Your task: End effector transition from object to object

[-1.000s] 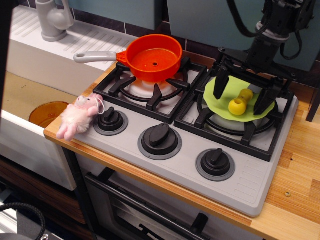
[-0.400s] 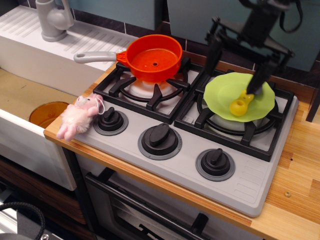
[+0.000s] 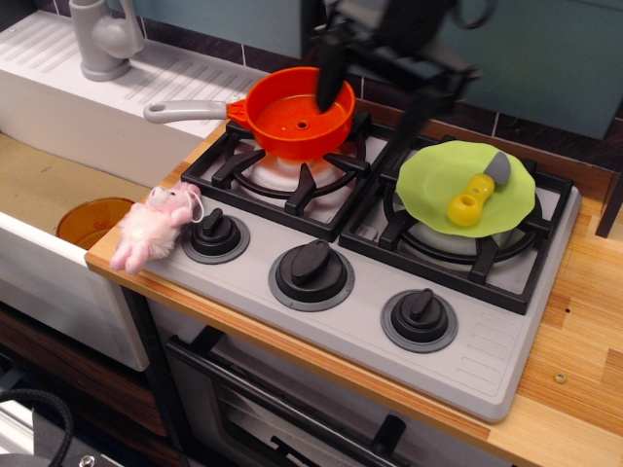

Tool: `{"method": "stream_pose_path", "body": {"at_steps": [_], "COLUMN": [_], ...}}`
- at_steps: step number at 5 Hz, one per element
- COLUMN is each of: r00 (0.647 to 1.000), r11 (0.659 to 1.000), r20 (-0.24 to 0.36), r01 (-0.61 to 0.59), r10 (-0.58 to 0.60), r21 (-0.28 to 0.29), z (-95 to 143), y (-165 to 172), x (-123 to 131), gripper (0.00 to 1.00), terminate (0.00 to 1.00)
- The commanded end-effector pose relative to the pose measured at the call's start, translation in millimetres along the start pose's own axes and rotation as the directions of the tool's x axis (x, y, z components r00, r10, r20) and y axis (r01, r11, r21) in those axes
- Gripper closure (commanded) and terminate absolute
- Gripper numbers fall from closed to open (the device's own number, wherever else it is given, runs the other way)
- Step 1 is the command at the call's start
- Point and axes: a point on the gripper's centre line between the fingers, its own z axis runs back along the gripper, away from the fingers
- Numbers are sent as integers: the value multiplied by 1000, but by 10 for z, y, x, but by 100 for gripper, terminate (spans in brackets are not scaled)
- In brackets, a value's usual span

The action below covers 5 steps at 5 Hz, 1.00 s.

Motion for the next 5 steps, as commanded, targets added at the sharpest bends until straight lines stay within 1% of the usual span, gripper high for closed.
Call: {"method": "stream_pose_path", "body": {"at_steps": [1,2,3,4,5], "r00": [989,986,979,973,976], "r11": [1000,999,996,997,997], "r20": [144,166,203,227,215], "r01": [6,13,9,15,18], "r10": [-11,-19,-26,-32,-33], "r21": [31,42,83,74,73], "z": [55,-4,-92,-231,-385], "y": [587,761,918,1028,1082], "x": [-104,-179,-285,-302,-286], "gripper": [0,0,0,0,0], "terminate": [0,0,0,0,0]}}
